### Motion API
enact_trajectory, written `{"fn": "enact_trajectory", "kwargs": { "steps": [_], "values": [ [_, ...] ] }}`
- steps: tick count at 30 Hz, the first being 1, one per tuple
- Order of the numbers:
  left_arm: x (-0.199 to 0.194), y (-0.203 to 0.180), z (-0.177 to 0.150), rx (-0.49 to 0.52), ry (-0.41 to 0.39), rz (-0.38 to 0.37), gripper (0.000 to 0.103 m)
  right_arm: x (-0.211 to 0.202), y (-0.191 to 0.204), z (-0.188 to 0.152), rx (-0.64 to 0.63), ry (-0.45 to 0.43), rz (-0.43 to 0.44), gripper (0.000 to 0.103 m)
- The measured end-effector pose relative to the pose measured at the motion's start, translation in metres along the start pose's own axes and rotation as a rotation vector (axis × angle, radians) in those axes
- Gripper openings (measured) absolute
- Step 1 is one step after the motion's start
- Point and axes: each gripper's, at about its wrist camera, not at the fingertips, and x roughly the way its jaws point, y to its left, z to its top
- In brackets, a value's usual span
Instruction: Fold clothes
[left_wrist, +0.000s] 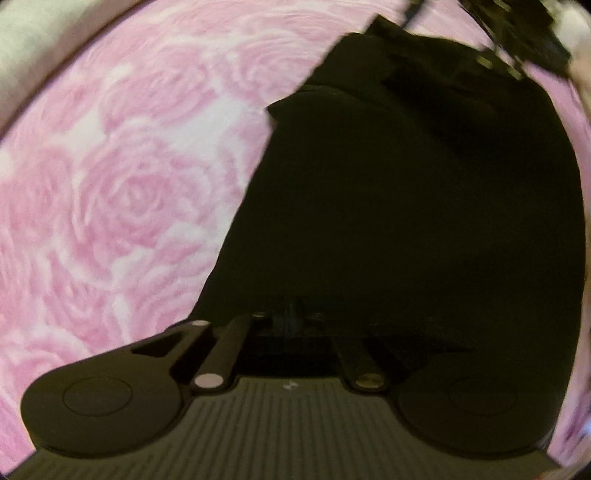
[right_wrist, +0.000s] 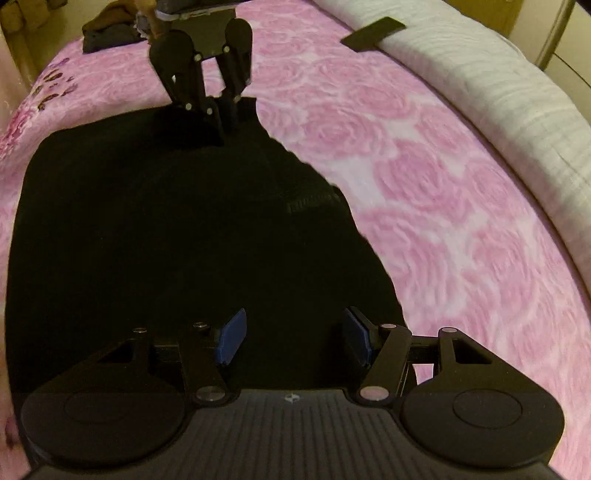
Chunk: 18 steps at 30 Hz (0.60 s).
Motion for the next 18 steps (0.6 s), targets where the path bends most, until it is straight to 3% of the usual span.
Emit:
{"fn": "enact_trajectory", "kwargs": {
  "steps": [7, 10, 11, 12, 13, 16, 18],
  "values": [
    [-0.024, 0.006, -0.009, -0.024, -0.074, 0.035, 0.0, 0.021, -0.013, 0.01, 0.033, 0.023, 0.085, 0.058],
    [-0.024, 0.011, -0.002, -0.007, -0.095, 0.021, 0.008, 0.019, -0.012, 0.01, 0.026, 0.05, 0.104, 0.018],
    [-0.022, 0.011, 0.002, 0.008, -0.103, 0.013, 0.016, 0.017, -0.011, 0.009, 0.019, 0.052, 0.099, 0.01],
    [-0.02, 0.01, 0.007, 0.022, -0.109, 0.009, 0.028, 0.014, -0.009, 0.009, 0.012, 0.055, 0.094, 0.008],
    [-0.018, 0.01, 0.011, 0.034, -0.113, 0.005, 0.033, 0.009, -0.006, 0.009, 0.002, 0.051, 0.08, 0.006],
    [-0.009, 0.007, 0.022, 0.072, -0.107, -0.032, 0.038, -0.011, 0.004, 0.008, -0.033, 0.028, 0.014, 0.004],
    [-0.003, 0.004, 0.026, 0.101, -0.09, -0.06, 0.047, -0.026, 0.012, 0.007, -0.06, 0.005, -0.046, 0.004]
  ]
}}
